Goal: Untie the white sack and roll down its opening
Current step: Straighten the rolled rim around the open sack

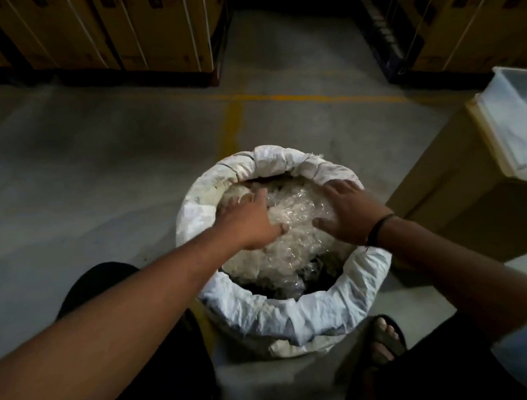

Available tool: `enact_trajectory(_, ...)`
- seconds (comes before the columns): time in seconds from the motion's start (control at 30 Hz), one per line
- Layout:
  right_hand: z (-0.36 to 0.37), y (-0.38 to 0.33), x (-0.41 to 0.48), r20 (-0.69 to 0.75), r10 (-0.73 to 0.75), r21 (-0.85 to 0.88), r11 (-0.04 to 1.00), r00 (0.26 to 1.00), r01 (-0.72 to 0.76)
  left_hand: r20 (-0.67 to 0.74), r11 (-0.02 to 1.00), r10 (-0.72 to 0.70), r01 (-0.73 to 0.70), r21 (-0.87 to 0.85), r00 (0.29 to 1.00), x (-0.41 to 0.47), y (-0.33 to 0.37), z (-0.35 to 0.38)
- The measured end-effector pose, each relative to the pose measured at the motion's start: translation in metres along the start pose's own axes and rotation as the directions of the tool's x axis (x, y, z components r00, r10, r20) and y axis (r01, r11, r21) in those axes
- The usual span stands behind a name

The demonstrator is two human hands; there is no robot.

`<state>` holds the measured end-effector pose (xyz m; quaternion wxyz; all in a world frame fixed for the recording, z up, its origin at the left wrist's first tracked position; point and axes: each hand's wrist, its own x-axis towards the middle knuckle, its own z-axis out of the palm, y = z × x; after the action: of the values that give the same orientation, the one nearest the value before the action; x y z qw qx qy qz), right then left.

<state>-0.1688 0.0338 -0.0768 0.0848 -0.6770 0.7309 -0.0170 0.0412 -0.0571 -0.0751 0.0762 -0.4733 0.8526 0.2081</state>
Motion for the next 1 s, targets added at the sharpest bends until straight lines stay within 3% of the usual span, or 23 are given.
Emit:
enact_trajectory(0.17, 0.010, -0.025, -0.027, -0.067, -0.102, 0.019, 0.994, 0.993, 0.103, -0.027, 1.000, -0.004, 0.004, -0.002, 1.000, -0.014, 0.000, 0.019)
enact_trajectory(0.57, 0.016, -0.013, 0.038, -0.051, 0.029, 0.149, 0.989, 0.998, -0.021, -0.005, 0.999, -0.024, 0.024, 0.049, 1.000, 0.050, 0.001, 0.032)
enact_trajectory(0.77, 0.046, -0.006, 0.086, -0.031, 0.038, 0.082, 0.996, 0.999, -0.035, -0.060, 0.995, 0.016, -0.010, 0.098, 0.998, 0.095, -0.001, 0.039)
enact_trajectory(0.9, 0.056, 0.005, 0.102, -0.048, 0.048, 0.136, 0.990, 0.998, -0.041, -0.242, 0.994, 0.052, -0.027, 0.103, 0.969, 0.113, -0.014, 0.041)
enact_trajectory(1.0, 0.043, 0.000, 0.111, 0.024, 0.073, 0.118, 0.990, 0.997, -0.075, -0.190, 0.985, 0.023, 0.010, 0.171, 0.982, 0.114, -0.014, 0.031)
